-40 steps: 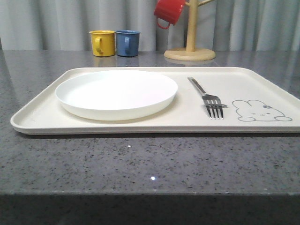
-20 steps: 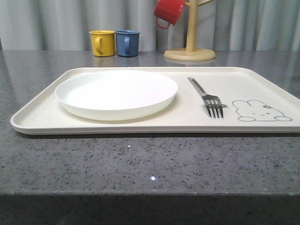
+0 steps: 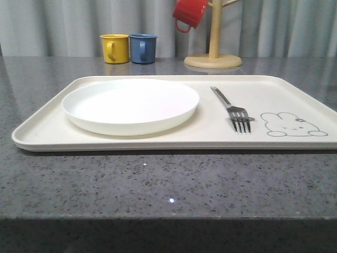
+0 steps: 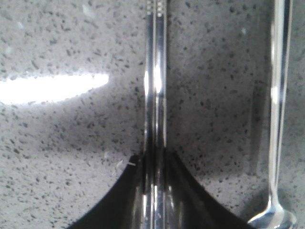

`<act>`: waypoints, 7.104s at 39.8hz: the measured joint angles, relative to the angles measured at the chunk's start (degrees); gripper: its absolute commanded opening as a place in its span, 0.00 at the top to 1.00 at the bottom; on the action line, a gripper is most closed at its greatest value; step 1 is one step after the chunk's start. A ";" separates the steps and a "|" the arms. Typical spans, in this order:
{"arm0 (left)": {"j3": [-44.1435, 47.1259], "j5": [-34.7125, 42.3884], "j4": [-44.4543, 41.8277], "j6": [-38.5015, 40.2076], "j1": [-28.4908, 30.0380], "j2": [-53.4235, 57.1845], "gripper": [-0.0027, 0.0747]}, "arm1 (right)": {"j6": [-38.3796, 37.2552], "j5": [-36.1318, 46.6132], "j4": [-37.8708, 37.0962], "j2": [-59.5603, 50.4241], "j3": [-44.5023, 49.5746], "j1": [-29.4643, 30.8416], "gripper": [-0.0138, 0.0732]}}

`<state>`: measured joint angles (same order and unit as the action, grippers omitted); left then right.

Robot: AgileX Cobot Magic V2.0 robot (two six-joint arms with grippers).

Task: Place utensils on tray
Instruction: 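Grasp the chopsticks with the right gripper and lift them, then lower the chopsticks onto the tray beside the fork and release, then move the right gripper back toward the spoon on the table, then grasp the spoon with the right gripper and carry it to the tray, then lower the spoon beside the chopsticks and open the right gripper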

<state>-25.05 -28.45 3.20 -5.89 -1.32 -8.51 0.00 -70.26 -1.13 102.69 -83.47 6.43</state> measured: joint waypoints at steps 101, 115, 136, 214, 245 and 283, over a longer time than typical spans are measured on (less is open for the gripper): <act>0.00 0.00 0.00 0.00 0.00 0.00 0.99 | -10.32 -0.50 1.52 -1.12 -15.01 -19.57 0.36; 0.00 0.00 0.00 0.00 0.00 0.00 0.99 | -1.11 -0.94 0.58 -4.35 -15.01 -3.96 0.37; 0.00 0.00 0.00 0.00 0.00 0.00 0.99 | 5.14 -0.94 0.20 -2.25 -9.29 7.71 0.37; 0.00 0.00 0.00 0.00 0.00 0.00 0.99 | -7.01 -1.00 7.10 -6.67 -11.46 -12.35 0.87; 0.00 0.00 0.00 0.00 0.00 0.00 0.99 | -10.62 -0.55 7.83 0.75 -5.88 -17.69 0.87; 0.00 0.00 0.00 0.00 0.00 0.00 0.99 | -14.76 -0.19 7.18 3.51 -6.64 -17.82 0.40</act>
<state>-25.05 -28.45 3.20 -5.89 -1.32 -8.51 -14.76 -70.45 6.04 106.20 -90.11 -11.39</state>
